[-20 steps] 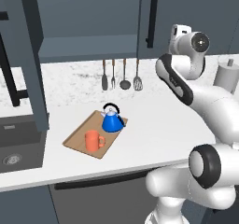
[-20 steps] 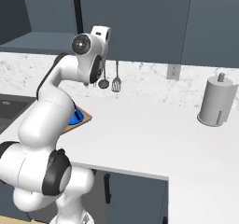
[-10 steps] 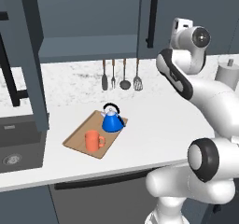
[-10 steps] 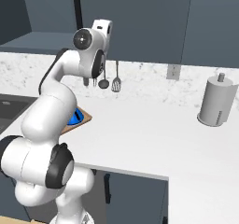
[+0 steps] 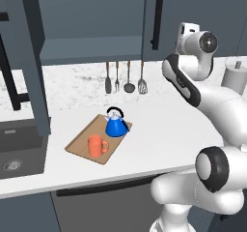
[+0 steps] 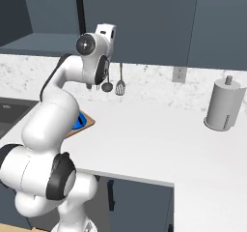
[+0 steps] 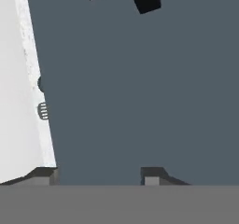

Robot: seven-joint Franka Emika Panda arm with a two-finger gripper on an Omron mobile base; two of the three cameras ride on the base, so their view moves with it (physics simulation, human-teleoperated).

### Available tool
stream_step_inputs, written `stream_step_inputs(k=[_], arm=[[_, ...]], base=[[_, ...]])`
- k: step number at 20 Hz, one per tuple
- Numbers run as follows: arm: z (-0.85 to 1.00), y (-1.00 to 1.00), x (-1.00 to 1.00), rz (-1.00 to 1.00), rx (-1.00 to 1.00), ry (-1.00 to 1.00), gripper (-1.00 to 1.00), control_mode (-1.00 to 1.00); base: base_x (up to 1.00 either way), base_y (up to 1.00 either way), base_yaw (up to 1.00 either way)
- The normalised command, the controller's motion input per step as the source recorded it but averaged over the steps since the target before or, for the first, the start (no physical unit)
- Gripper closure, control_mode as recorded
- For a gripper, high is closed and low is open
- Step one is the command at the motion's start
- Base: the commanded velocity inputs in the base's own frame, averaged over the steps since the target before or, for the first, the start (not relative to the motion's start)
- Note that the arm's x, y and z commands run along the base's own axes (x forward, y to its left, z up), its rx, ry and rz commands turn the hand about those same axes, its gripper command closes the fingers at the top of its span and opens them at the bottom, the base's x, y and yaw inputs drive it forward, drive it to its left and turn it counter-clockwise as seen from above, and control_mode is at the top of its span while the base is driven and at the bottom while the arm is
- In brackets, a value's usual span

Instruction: Pick the kettle from the counter and place it on the tray. Then pick the mug from the cabinet and place it on the tray. Then close the cabinet doors.

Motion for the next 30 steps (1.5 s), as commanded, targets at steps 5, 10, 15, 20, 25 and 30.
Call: stream_step_inputs(k=[5,10,15,20,25,30], arm=[[-0.80,-0.43,0.02,0.00,0.00,0.07,-1.00,-1.00],[-0.59,-0.46,-0.29,-0.01,0.00,0.05,-1.00,-1.00],[-0.17,-0.31,-0.83,-0.06,0.00,-0.01,-1.00,-1.00],[0.34,-0.04,-0.82,-0.05,-0.06,-0.10,-1.00,-1.00],[0.10,0.00,-0.85,-0.06,-0.34,-0.19,-1.00,-1.00],[0.01,0.08,-0.74,-0.05,-0.56,-0.16,-1.00,-1.00]], base=[[0.00,0.00,0.00],[0.00,0.00,0.00],[0.00,0.00,0.00],[0.00,0.00,0.00],[0.00,0.00,0.00],[0.00,0.00,0.00]])
